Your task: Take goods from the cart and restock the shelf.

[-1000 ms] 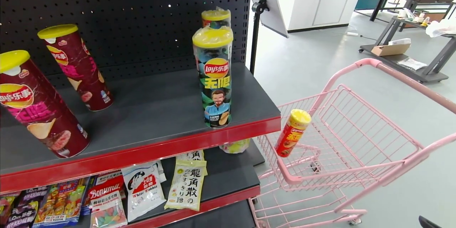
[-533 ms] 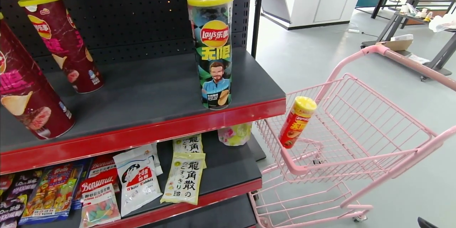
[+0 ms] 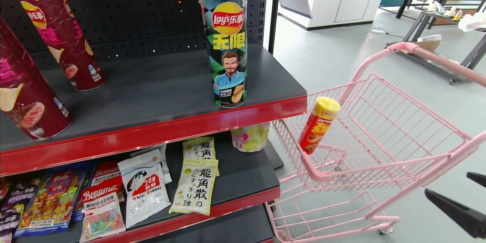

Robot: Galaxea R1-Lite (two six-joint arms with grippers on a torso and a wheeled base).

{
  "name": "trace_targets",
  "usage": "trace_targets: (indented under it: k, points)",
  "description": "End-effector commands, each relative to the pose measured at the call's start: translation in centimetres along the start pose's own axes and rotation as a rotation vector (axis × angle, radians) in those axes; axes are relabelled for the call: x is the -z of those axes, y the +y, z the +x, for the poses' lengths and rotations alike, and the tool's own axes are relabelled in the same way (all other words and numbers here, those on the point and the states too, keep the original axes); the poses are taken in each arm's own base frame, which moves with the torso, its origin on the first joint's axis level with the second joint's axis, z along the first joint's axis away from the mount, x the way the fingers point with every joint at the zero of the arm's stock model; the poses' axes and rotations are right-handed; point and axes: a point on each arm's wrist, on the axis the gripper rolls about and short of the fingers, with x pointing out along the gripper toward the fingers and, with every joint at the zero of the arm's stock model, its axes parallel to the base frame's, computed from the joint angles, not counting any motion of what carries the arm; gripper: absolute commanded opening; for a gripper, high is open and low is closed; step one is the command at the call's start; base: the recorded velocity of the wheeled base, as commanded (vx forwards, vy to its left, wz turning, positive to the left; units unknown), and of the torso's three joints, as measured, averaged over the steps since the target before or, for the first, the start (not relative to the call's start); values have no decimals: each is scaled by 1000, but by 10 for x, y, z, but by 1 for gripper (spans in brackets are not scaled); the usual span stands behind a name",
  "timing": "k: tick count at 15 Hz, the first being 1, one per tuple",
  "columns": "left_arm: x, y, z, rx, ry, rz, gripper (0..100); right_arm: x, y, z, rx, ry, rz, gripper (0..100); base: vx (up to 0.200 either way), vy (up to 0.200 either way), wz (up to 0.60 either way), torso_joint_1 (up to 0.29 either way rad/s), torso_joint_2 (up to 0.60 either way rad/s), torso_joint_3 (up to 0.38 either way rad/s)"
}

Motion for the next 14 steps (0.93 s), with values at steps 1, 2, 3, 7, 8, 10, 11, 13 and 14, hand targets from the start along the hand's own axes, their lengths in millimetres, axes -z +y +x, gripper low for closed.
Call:
trace_targets:
  k: [1,2,3,7,8,10,11,13,14]
  points:
    - [-8,0,6,6,44,3,100,-27,-9,85,-21,35,71,100,0,0,0,0,0,0]
    - [-11,0,9,9,58,-10,100,-33,-9,101,-53,19,72,100,0,0,0,0,0,0]
    - [-13,0,11,11,70,-17,100,-33,-9,115,-85,48,77,100,0,0,0,0,0,0]
    - [-14,0,11,10,73,-18,100,-22,-12,169,-101,146,107,100,0,0,0,0,0,0]
    - [-15,0,12,10,75,-18,100,-18,-12,180,-102,149,111,100,0,0,0,0,0,0]
    - [-18,0,14,15,84,-15,100,-11,-13,202,-106,143,111,100,0,0,0,0,0,0]
    - [-18,0,14,18,84,-15,100,-10,-12,209,-117,145,110,100,0,0,0,0,0,0]
    - [-18,0,15,19,91,-13,100,-11,-12,229,-117,149,149,100,0,0,0,0,0,0]
    - [-17,-1,15,22,97,-12,100,-13,-13,238,-116,143,178,100,0,0,0,0,0,0]
